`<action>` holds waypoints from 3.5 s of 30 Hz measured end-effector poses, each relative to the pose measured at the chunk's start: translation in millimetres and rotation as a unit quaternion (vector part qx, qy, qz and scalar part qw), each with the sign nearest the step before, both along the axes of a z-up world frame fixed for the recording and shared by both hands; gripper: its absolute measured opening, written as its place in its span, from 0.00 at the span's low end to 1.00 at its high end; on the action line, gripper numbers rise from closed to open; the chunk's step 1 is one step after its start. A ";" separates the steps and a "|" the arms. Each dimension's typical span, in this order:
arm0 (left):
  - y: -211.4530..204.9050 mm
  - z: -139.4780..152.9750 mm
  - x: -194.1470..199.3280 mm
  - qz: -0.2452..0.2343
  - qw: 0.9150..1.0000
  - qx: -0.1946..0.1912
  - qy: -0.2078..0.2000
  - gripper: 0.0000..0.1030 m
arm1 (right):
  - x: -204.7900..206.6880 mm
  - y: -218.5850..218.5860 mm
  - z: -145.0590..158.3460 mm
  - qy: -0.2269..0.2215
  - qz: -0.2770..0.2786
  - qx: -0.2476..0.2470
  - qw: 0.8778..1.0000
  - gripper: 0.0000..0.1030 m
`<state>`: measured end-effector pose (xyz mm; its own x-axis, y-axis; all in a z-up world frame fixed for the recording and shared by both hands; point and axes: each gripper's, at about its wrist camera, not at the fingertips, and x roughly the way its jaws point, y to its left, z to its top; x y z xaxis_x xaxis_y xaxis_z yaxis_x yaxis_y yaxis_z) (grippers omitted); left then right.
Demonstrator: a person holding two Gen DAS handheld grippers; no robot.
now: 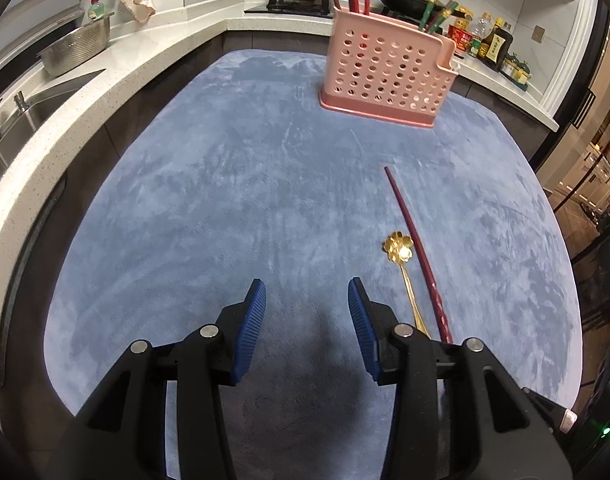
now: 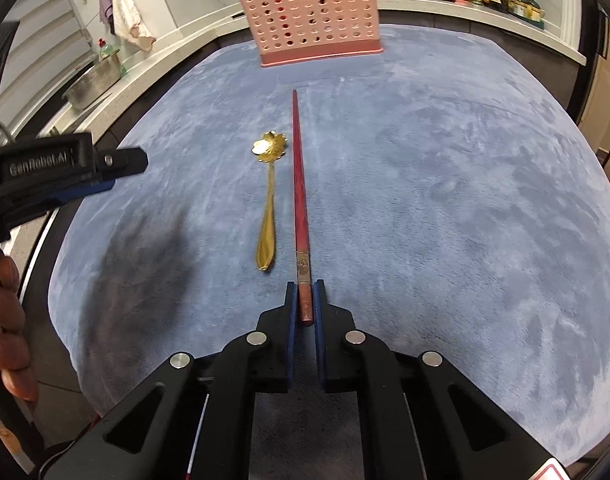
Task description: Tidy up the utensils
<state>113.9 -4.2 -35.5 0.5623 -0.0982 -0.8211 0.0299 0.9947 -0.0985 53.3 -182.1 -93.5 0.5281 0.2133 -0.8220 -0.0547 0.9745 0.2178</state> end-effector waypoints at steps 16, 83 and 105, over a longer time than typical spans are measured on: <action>-48.6 -23.0 -13.0 -0.046 0.998 -0.016 0.034 0.56 | -9.0 -45.0 19.9 -0.017 -0.057 0.016 0.998 0.07; -14.8 144.3 57.4 -0.048 0.993 -0.010 -0.104 0.01 | 63.4 -57.2 192.7 -0.176 -0.056 0.038 0.982 0.07; -27.0 241.7 167.6 -0.064 0.988 -0.051 -0.128 0.01 | 174.4 -65.1 319.9 -0.291 -0.058 0.055 0.953 0.07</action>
